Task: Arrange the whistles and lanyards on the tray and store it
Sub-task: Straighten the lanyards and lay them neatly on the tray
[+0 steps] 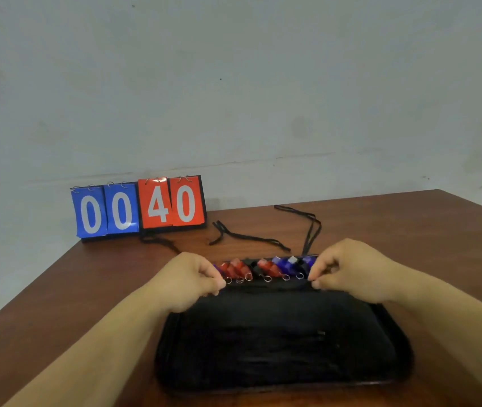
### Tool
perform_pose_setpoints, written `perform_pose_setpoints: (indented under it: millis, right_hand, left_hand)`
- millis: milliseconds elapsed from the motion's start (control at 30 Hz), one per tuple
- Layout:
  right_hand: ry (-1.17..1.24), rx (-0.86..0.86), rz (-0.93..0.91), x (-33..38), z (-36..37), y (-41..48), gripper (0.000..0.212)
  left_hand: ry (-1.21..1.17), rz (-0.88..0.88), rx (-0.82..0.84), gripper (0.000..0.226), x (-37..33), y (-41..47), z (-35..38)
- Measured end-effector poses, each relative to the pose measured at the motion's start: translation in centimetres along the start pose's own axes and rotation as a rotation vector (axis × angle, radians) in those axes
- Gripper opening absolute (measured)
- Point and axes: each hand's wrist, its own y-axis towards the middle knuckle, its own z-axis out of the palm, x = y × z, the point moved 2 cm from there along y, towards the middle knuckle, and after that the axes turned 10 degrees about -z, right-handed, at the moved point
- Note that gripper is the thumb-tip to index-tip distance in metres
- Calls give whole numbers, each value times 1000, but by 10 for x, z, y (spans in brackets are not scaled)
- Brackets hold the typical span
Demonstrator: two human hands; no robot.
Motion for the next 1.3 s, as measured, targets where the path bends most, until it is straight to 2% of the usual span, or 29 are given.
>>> perform_pose_setpoints:
  millis: [133,300,767,1033,1300]
  right_hand:
    - [-40,58,-46,4,25,-13,11]
    - [-44,103,-41,11,37,-16,5]
    - [-34,208,12,17,35,-31,12]
    - [-23,231,15,28,32,-37,21]
    - [-61,247,3,34,33,-31,17]
  left_hand:
    - [135,11,17,9,7,-13,12]
    - [227,42,74,10,7,-25,15]
    - [253,100,111,8,14,-31,17]
    - [380,139,165,25,10,-38,13]
    - [377,185,100,25,9,-44,11]
